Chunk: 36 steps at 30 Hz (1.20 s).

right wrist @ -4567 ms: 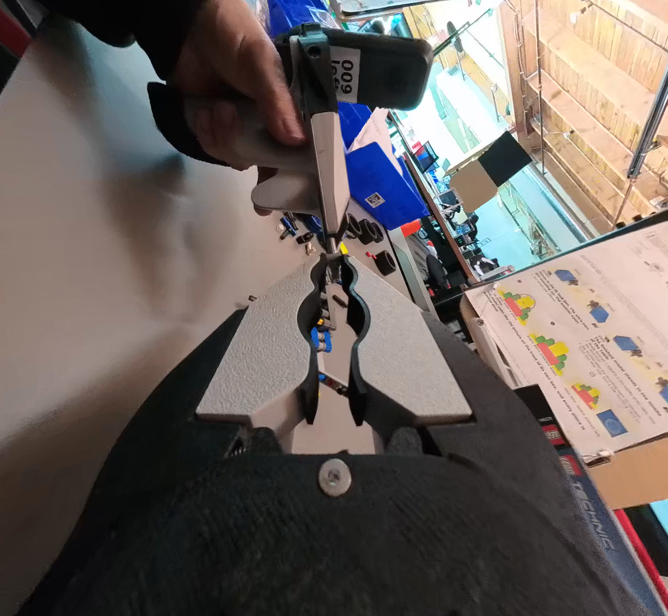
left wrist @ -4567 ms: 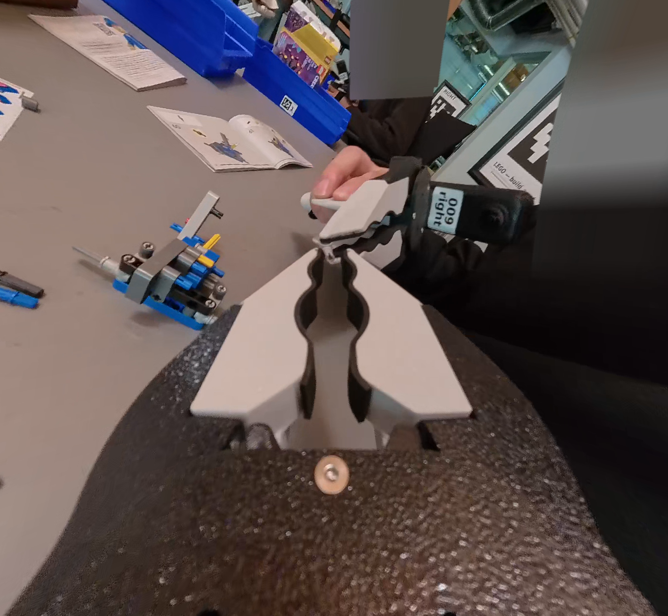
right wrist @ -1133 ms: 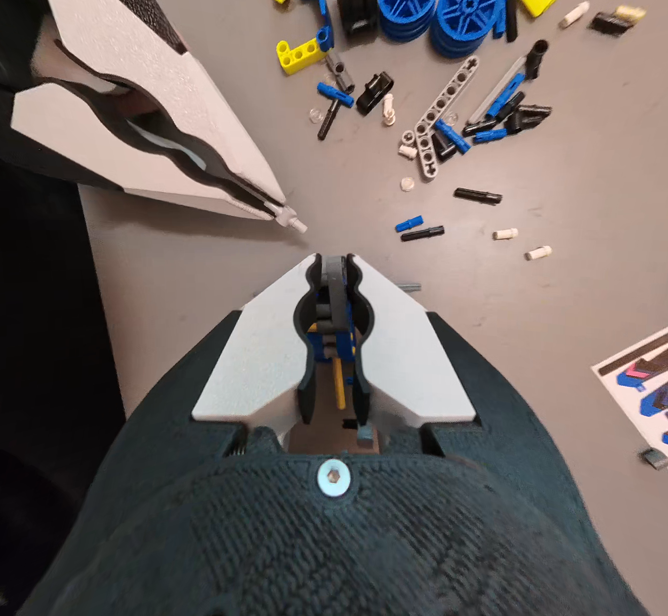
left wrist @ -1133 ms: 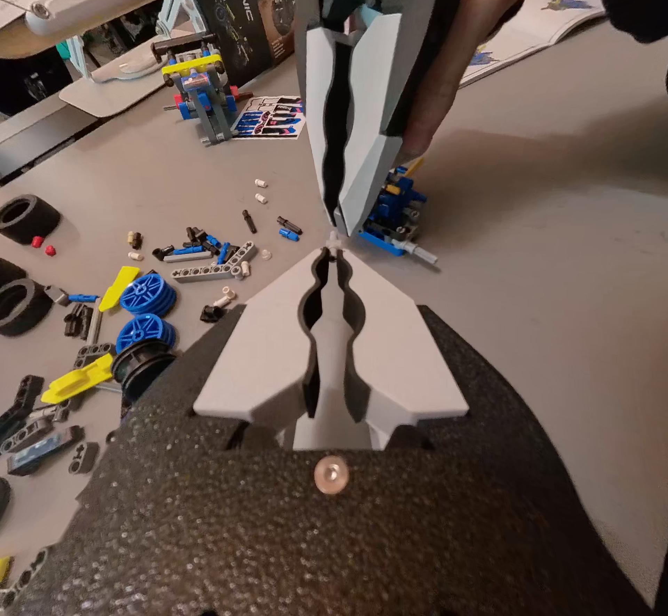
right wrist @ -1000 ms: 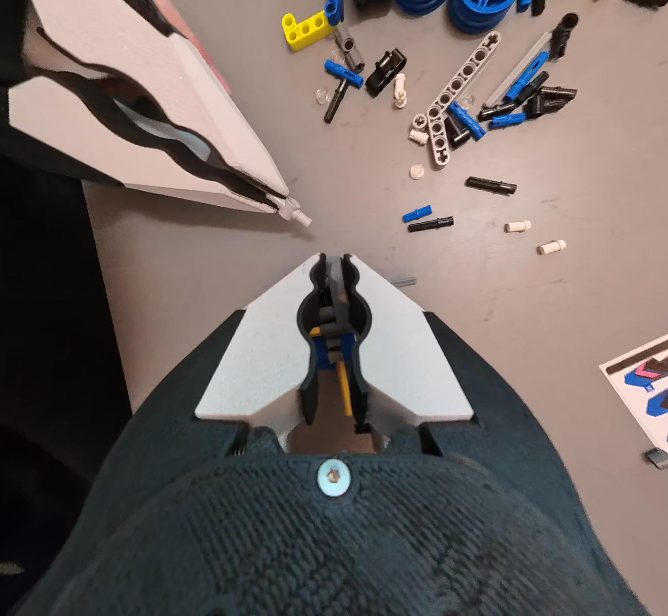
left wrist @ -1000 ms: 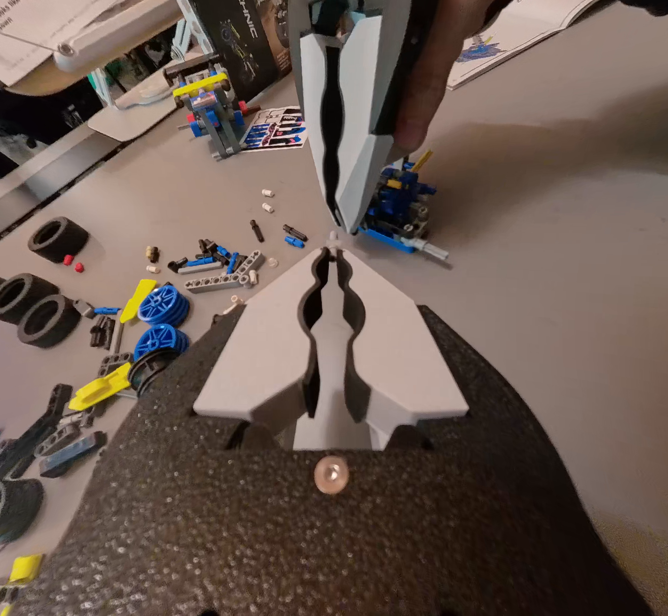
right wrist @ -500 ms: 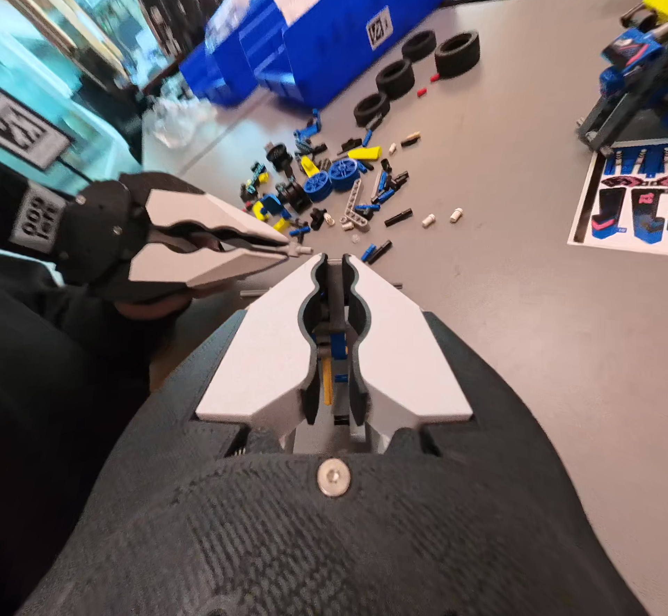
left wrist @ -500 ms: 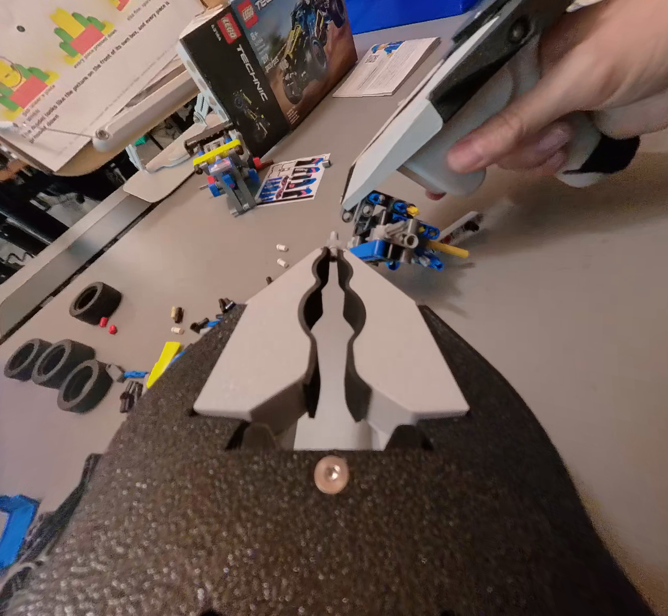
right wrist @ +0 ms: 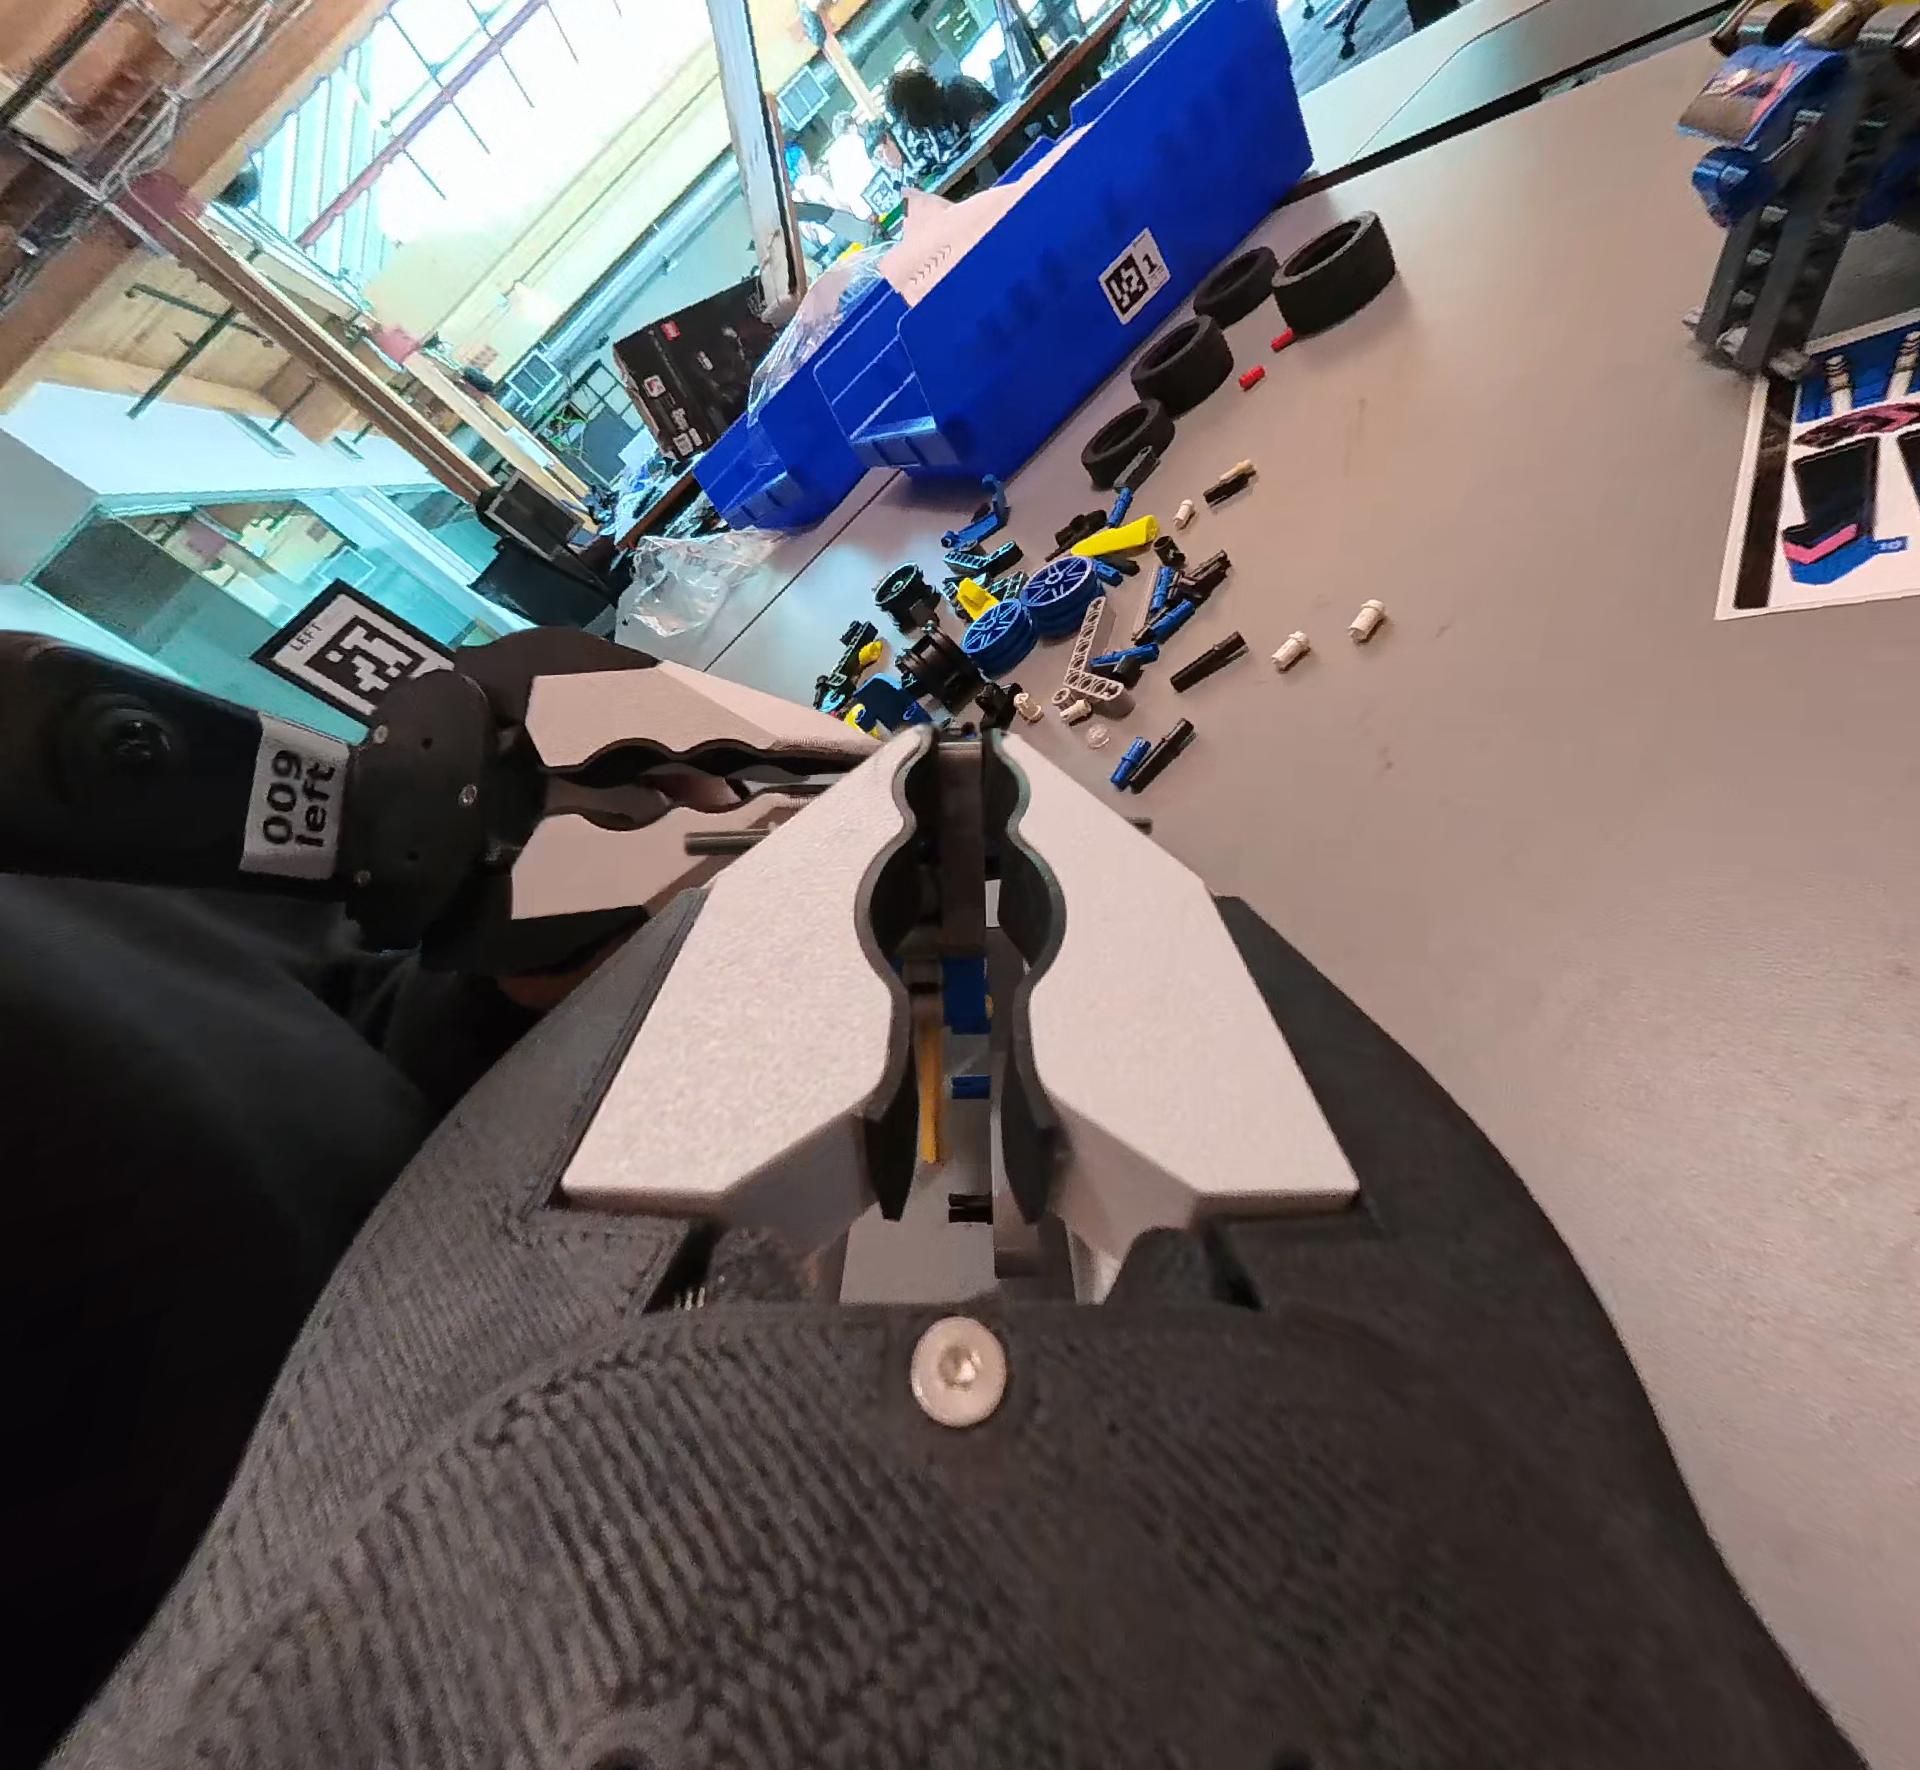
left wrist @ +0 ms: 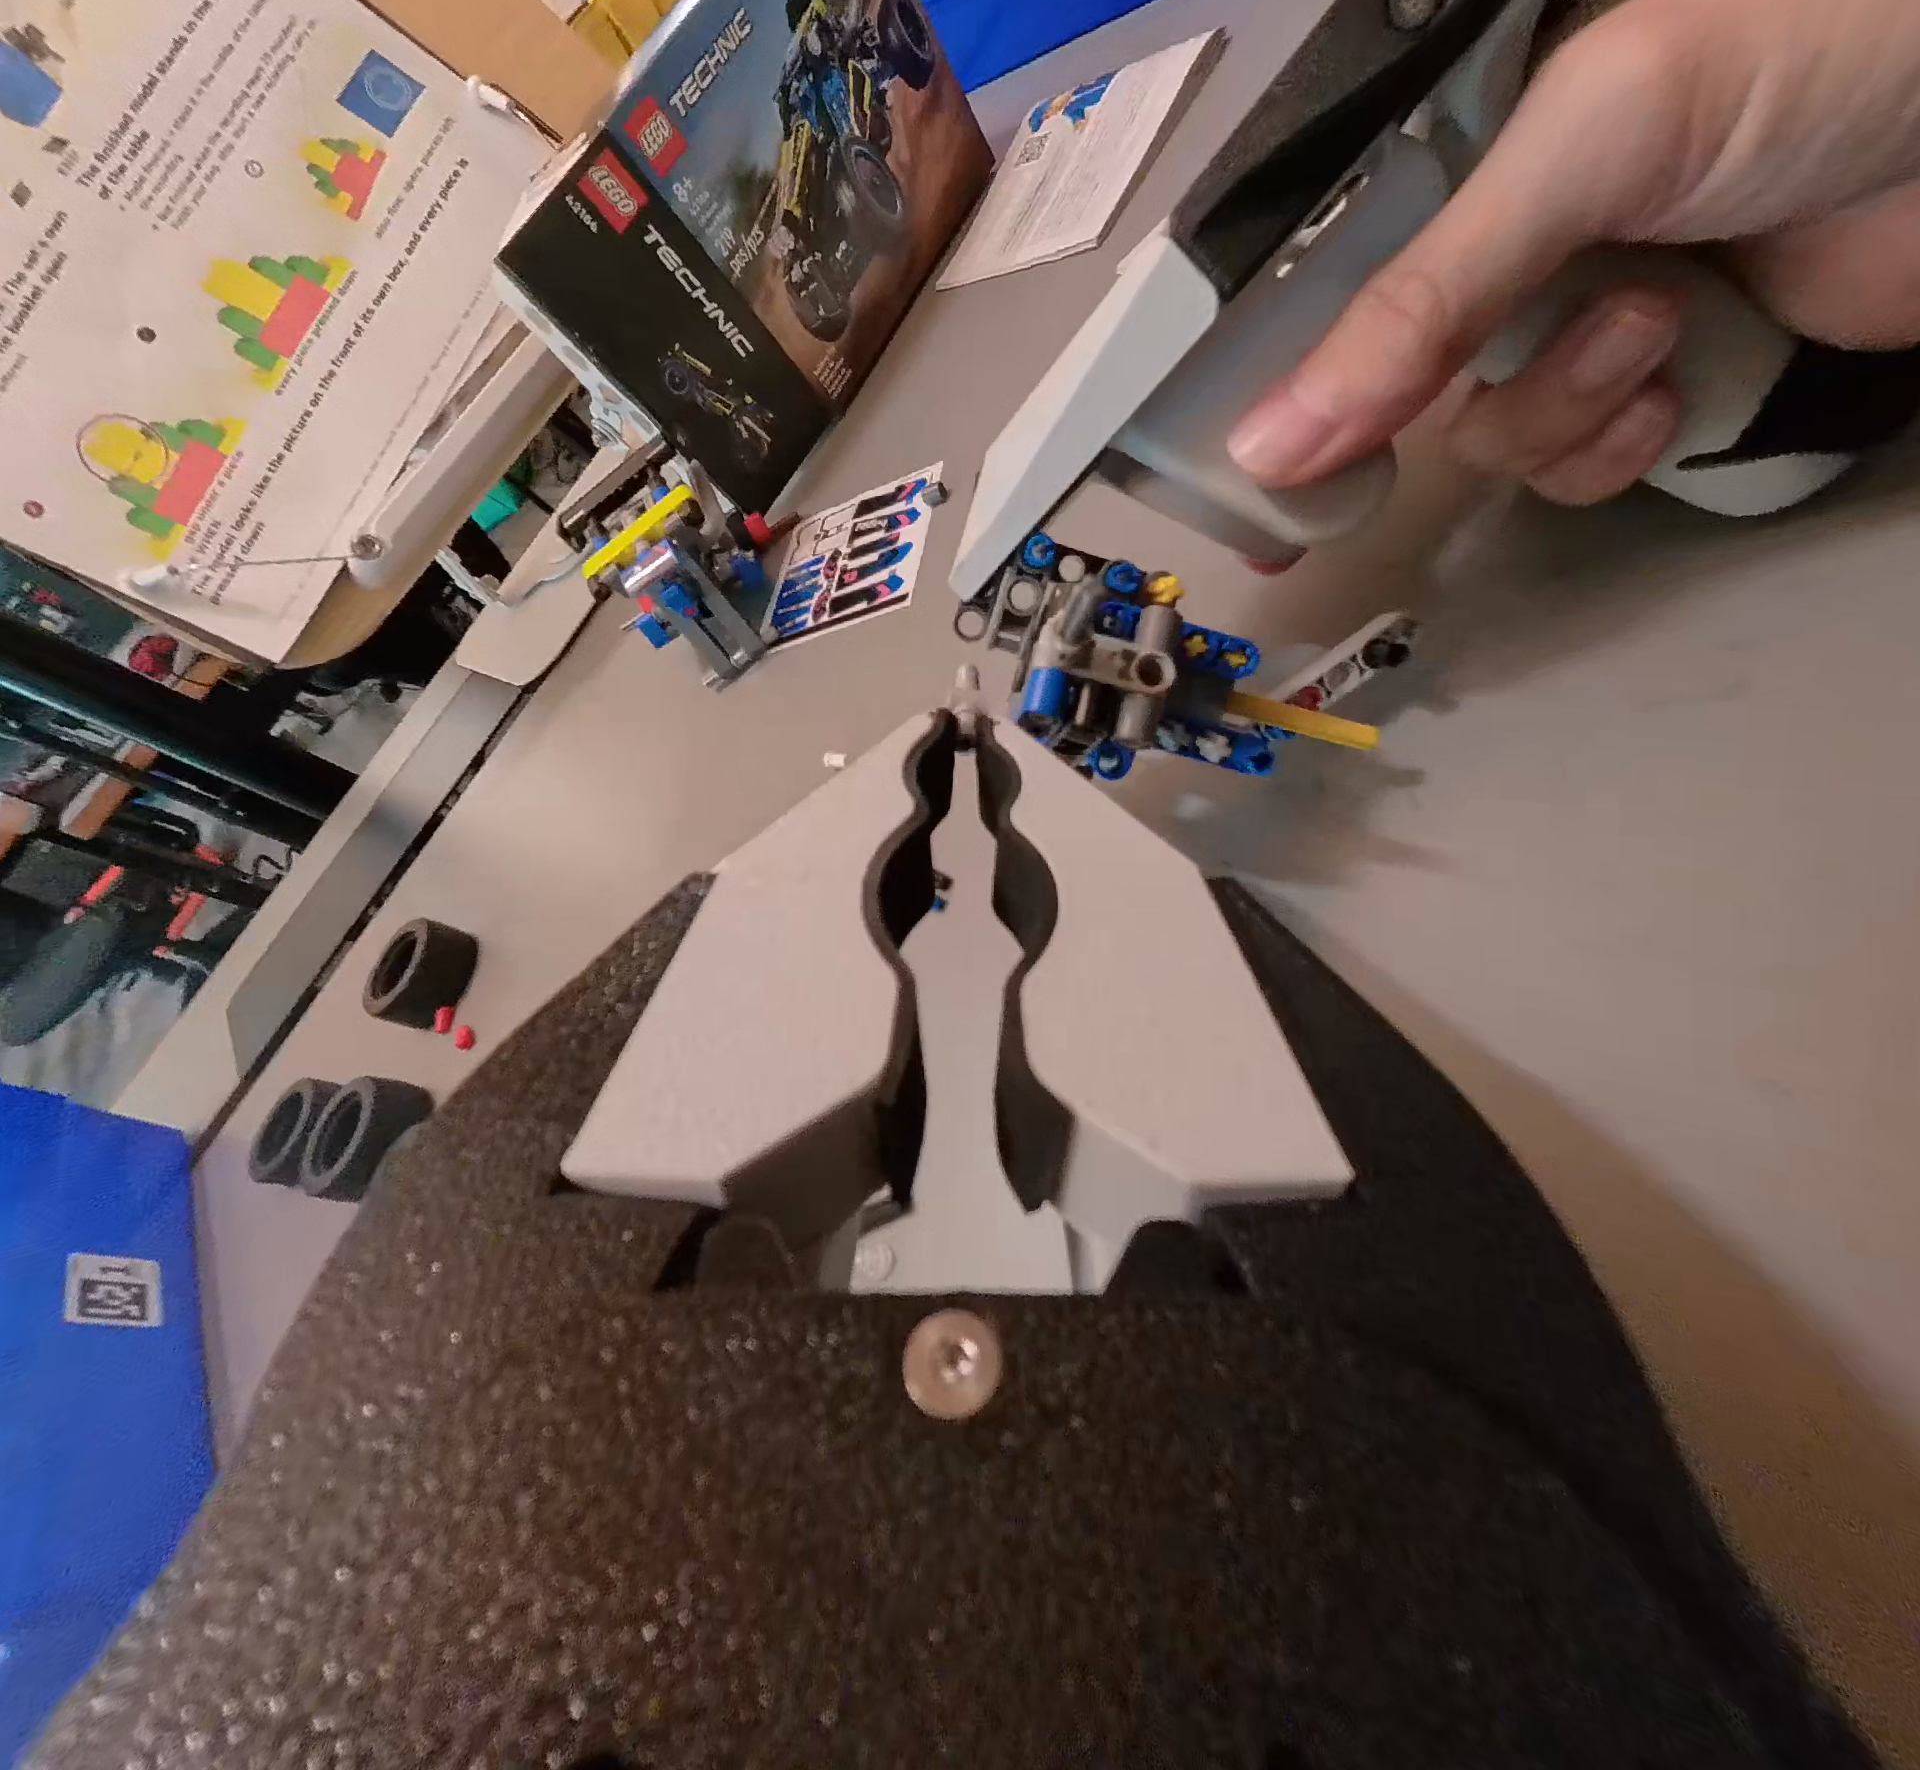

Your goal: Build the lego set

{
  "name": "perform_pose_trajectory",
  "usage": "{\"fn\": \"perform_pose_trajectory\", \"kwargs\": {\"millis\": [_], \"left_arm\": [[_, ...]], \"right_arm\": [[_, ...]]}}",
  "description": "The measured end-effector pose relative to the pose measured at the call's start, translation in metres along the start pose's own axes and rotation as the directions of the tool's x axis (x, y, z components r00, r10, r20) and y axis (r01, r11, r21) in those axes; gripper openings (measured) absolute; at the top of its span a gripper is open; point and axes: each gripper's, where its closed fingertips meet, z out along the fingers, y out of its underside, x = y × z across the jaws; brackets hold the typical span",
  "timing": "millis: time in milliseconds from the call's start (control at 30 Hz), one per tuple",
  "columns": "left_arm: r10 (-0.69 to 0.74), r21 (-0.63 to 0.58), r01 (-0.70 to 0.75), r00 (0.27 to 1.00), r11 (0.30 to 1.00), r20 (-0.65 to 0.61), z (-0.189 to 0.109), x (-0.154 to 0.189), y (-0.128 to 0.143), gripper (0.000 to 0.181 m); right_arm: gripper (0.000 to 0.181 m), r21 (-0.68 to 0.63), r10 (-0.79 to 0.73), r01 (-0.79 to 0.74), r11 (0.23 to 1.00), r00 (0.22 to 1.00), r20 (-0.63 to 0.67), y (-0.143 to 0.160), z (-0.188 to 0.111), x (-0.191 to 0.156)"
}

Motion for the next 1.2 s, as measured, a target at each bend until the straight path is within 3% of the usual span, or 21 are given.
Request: {"fn": "perform_pose_trajectory", "kwargs": {"millis": [433, 667, 900, 1033, 1200], "left_arm": [[0.004, -0.010, -0.005, 0.999, 1.000, -0.039, -0.004, -0.002, -0.009, 0.001], [0.104, -0.090, -0.107, 0.994, 0.990, -0.030, -0.007, -0.002, -0.009, 0.001], [0.313, -0.152, -0.305, 0.949, 0.940, 0.033, -0.011, -0.003, -0.013, 0.001], [0.366, -0.127, -0.358, 0.929, 0.925, 0.046, -0.011, 0.001, -0.014, 0.001], [0.294, -0.019, -0.294, 0.956, 0.956, 0.016, -0.011, 0.006, -0.018, 0.000]], "right_arm": [[0.007, 0.004, -0.013, 0.013, 1.000, 1.000, -0.010, 0.002, 0.002, -0.004], [0.007, 0.025, -0.002, 0.003, 1.000, 1.000, -0.007, 0.002, 0.003, -0.007], [0.008, 0.064, 0.028, -0.028, 0.998, 1.000, 0.006, 0.001, 0.003, -0.011], [0.008, 0.057, 0.053, -0.054, 0.997, 0.998, 0.029, 0.003, 0.004, -0.013], [0.008, 0.016, 0.059, -0.060, 0.998, 0.997, 0.050, 0.008, 0.005, -0.014]]}}
